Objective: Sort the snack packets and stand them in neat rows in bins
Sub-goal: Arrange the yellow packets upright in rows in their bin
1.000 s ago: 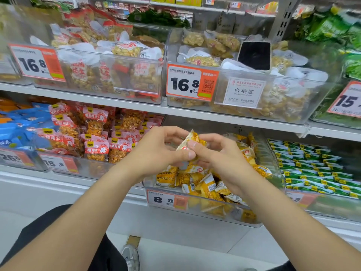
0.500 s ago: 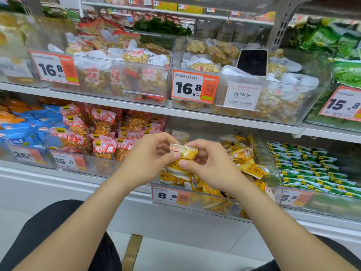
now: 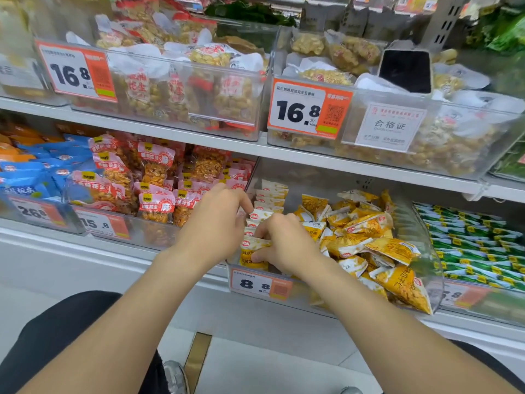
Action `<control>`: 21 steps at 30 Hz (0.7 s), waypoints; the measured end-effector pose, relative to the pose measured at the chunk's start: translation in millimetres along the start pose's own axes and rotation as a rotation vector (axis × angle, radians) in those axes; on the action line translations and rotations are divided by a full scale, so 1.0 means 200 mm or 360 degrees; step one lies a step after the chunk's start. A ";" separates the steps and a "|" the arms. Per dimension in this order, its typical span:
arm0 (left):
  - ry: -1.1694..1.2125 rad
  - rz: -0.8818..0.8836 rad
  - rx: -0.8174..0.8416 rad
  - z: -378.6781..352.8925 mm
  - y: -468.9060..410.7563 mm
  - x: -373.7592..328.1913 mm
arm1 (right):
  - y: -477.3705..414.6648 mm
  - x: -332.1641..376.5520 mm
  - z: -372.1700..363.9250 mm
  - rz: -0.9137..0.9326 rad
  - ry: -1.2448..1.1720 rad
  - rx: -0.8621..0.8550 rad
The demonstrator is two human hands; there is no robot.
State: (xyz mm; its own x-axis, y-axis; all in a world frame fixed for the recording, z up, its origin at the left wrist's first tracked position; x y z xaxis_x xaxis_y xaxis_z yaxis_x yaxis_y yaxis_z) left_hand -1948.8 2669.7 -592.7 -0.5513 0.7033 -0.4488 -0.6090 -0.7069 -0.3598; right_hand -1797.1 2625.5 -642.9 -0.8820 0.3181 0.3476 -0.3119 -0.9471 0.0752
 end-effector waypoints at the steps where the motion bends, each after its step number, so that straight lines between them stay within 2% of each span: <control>1: 0.0009 -0.0001 -0.0004 0.00 0.00 0.00 | 0.00 0.00 0.00 0.0000 0.0019 -0.0028; 6: -0.0047 -0.0067 -0.0005 -0.02 0.00 -0.01 | 0.02 0.01 0.08 0.0063 0.0452 -0.0318; 10: -0.0304 -0.0365 -0.0041 -0.04 -0.01 -0.06 | 0.00 -0.02 0.12 0.0007 0.0305 -0.0082; 12: -0.0312 -0.0463 -0.0012 -0.05 -0.03 -0.09 | -0.01 -0.07 0.19 0.0013 0.0059 -0.0115; 14: -0.0245 -0.0429 0.0085 -0.08 -0.04 -0.11 | 0.00 -0.14 0.30 0.0045 -0.0056 -0.0198; 17: -0.0169 -0.0402 0.0312 -0.16 -0.03 -0.14 | 0.09 -0.25 0.40 0.0121 0.0125 -0.0012; 21: 0.0009 -0.0350 0.0560 -0.25 -0.05 -0.18 | 0.20 -0.37 0.42 0.0069 0.0461 0.0217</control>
State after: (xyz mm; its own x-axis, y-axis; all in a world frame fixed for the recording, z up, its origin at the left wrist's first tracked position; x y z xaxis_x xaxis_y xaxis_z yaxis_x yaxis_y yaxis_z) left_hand -1894.0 2646.9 -613.5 -0.3834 0.8337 -0.3974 -0.8704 -0.4701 -0.1464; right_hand -1714.2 2560.2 -588.3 -0.9634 0.2577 0.0742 -0.2391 -0.9506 0.1977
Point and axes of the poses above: each hand's wrist, its own y-axis away from the middle knuckle, its own z-axis out of the back of the hand, x = y × z, the point moved 3 cm from there along -y, towards the middle knuckle, and after that the axes turned 9 degrees about -z, right-handed, at the moved point
